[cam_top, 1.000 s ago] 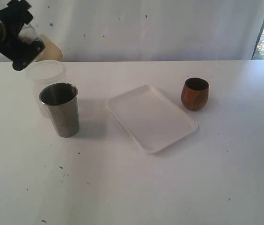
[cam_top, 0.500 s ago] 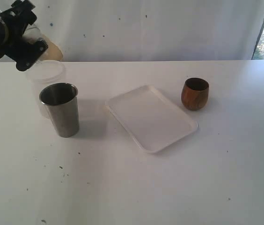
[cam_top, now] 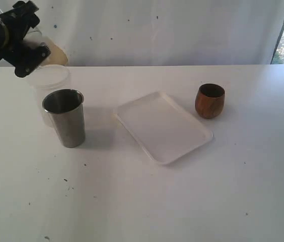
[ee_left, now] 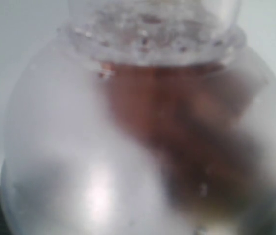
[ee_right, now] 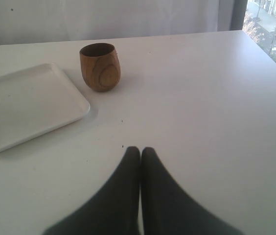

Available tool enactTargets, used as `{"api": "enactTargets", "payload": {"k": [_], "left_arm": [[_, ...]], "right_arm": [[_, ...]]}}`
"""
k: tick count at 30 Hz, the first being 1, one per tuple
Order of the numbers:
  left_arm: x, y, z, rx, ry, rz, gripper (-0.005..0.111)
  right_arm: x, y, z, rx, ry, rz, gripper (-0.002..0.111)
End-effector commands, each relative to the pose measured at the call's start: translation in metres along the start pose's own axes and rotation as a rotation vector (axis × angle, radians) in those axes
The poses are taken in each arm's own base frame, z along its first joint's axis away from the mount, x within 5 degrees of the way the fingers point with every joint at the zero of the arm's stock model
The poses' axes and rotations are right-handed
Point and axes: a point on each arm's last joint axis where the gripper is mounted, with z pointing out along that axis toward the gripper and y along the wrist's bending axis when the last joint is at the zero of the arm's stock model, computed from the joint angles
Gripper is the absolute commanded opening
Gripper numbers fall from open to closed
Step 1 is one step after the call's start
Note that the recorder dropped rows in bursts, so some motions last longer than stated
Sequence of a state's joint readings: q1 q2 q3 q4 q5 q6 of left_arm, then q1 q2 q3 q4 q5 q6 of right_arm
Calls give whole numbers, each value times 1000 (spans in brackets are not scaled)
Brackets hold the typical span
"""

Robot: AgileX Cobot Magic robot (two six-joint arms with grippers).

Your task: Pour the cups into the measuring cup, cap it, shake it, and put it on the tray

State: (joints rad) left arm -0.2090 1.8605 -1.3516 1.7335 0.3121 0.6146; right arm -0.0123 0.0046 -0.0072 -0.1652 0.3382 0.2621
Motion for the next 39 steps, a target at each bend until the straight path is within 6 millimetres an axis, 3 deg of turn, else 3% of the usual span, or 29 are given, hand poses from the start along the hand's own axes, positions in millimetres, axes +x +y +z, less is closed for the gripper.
{"api": "enactTargets", "payload": {"k": [1,7,11,16,39], "left_arm": [[9,4,-6,0,47,6,0],[1,9,-6,-46,-50,-123,0],[5,7,-6,-29,6,-26,0],[13,2,-6,24,85,-31,0],[12,1,-6,31,81,-3,0]], "right_arm": [[2,-1,0,8,-2,-3,0],[2,-1,0,8,-2,-3,0],[2,-1,0,8,-2,-3,0],[2,-1,0,8,-2,-3,0],[2,-1,0,8,-2,-3,0]]}}
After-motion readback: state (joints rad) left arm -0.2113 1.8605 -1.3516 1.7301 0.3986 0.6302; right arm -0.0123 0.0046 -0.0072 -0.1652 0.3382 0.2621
